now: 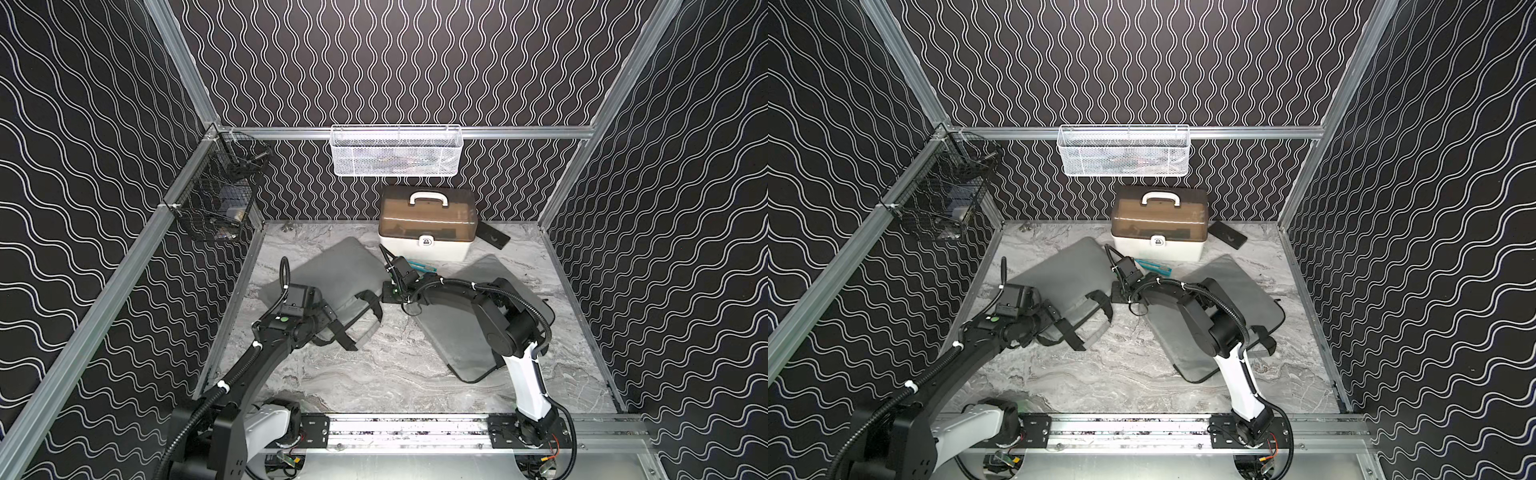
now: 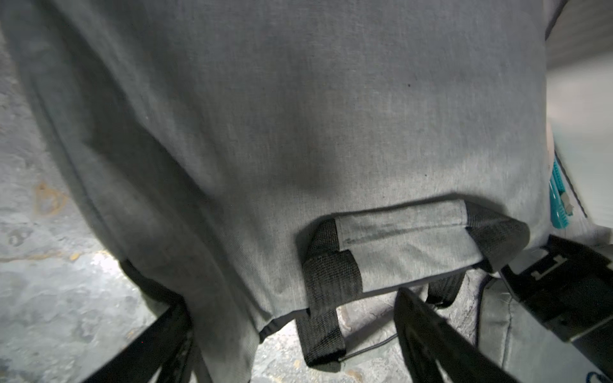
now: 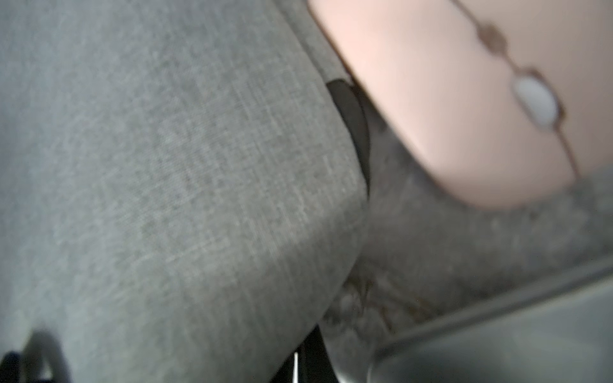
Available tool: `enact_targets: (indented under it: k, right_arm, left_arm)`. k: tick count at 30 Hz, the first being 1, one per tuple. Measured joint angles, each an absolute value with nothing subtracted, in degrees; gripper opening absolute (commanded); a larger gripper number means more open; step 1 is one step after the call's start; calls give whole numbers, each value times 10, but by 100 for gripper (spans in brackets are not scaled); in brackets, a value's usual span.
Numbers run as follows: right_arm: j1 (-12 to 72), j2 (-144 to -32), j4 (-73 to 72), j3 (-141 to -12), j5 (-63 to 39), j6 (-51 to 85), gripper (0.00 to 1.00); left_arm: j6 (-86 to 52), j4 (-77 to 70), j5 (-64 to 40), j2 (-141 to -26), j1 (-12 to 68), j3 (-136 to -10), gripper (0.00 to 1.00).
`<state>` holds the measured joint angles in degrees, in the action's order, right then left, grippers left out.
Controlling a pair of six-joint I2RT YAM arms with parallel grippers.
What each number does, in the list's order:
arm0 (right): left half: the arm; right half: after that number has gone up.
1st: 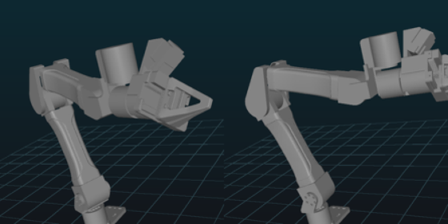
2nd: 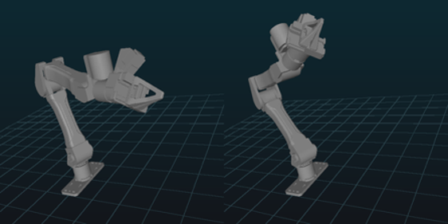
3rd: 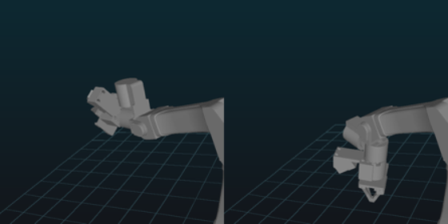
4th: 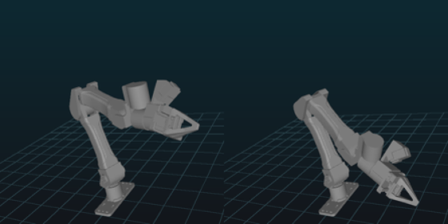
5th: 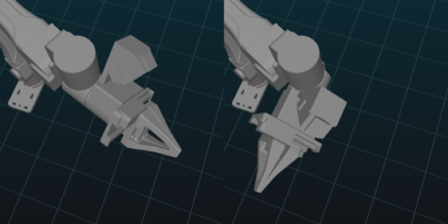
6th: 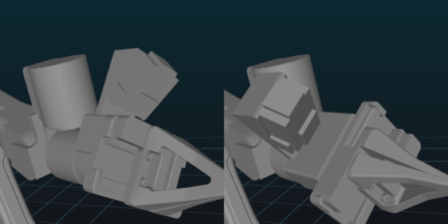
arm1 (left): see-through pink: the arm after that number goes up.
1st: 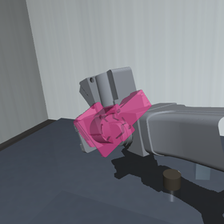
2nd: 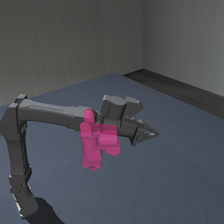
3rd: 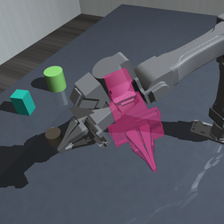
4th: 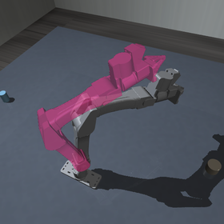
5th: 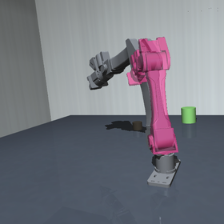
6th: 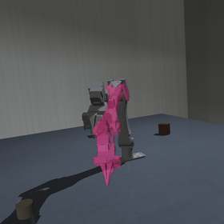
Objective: Put the mouse into the laptop bag
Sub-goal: Unzip the zipper on the zippered laptop bag.
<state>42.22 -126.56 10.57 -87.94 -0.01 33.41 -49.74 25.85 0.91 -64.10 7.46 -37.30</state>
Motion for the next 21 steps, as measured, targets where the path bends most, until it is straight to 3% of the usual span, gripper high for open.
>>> enact_targets:
  k: [11,21]
  right_arm:
    - [419,-1265,127,-895,-41,273,0]
    - [402,-1262,146,-914,-51,228,0]
  left_arm:
    - [-545,443,122,-401,83,-387,96]
    - [-522,502,133,-477,83,-478,94]
